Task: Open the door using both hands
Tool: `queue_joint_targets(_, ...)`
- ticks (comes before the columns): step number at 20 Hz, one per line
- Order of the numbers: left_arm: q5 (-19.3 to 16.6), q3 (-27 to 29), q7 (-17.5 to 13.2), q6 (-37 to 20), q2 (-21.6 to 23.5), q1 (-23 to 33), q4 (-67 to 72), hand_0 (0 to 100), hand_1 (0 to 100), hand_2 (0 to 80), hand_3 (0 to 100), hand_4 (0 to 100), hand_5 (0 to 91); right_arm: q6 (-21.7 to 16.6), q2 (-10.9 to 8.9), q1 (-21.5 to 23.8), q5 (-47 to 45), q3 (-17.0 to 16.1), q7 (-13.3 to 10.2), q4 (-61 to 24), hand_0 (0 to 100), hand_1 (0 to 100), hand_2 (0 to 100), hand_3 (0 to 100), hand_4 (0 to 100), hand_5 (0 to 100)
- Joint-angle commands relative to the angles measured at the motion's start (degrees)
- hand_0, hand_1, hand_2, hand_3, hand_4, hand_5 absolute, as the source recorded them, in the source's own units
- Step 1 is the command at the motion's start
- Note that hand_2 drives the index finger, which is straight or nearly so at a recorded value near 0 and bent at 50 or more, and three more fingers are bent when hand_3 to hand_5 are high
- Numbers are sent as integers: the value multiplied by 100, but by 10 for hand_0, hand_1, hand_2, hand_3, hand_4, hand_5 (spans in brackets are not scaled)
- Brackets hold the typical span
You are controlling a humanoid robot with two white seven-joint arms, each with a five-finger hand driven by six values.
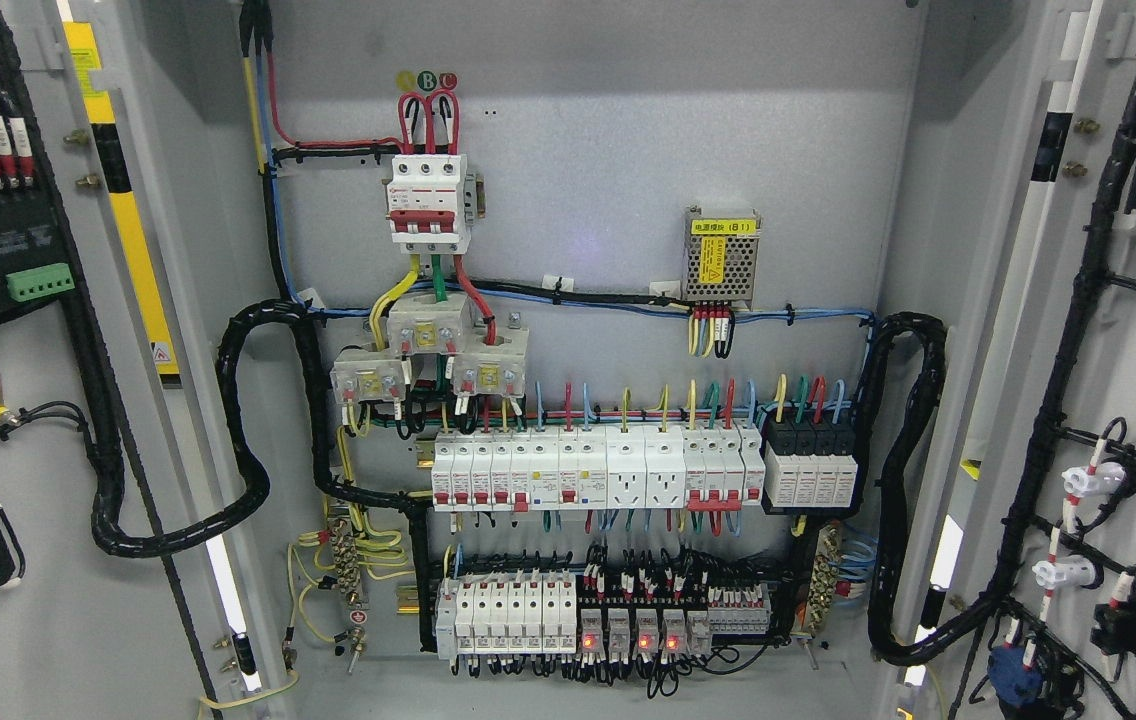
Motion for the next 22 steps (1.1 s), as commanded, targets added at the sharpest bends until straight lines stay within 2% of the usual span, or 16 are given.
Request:
queue_joint_targets(1,-703,-483,162,-365,-489,109,-667,120,556,0,0,0,0,14,-241,-29,81,1035,19,16,0,500,40,0,0,0)
queue_joint_targets(3,-1063,-641,381,-717,-604,187,-702,120,556,0,0,0,0,23,-469,6,221,1500,19,77,0,500,40,0,0,0)
queue_joint_targets(4,-1248,-772,539,-875,-648,292,-702,120,556,0,0,0,0,40,-505,15,396,1772,11,182,0,500,40,0,0,0)
queue_joint_targets(6,-1617,-1211,995,-955,-710,425,-624,120,556,0,0,0,0,40,-488,23,739,2178,19,524,0,500,40,0,0,0)
queue_joint_targets(9,-2013,-1818,1891,-955,-771,548,-352,120,556,0,0,0,0,49,-461,58,1135,2600,19,1165,0,500,40,0,0,0)
queue_joint_targets(11,-2303,-2160,2270,-938,-789,548,-71,120,556,0,0,0,0,40,-462,103,1302,2855,19,1587,0,500,40,0,0,0)
queue_joint_targets(13,-2453,-2433,2351,-912,-806,548,385,120,556,0,0,0,0,23,-453,120,1461,3040,19,2053,0,500,40,0,0,0)
queue_joint_targets(16,-2454,-2803,2360,-868,-1043,522,1648,120,556,0,0,0,0,-4,-356,111,1505,3111,19,2913,0,500,40,0,0,0)
queue_joint_targets(19,-2453,-3005,2360,-369,-1333,365,2923,120,556,0,0,0,0,-4,-155,76,1514,3093,28,3985,0,500,40,0,0,0)
queue_joint_targets(21,-2471,-3067,2360,-148,-1421,14,3950,120,556,0,0,0,0,-4,56,-2,1514,3041,28,4758,0,500,40,0,0,0)
queue_joint_targets(22,-2480,-3094,2360,-147,-1483,-232,4643,120,556,0,0,0,0,-4,101,-81,1514,3040,37,5136,0,500,40,0,0,0)
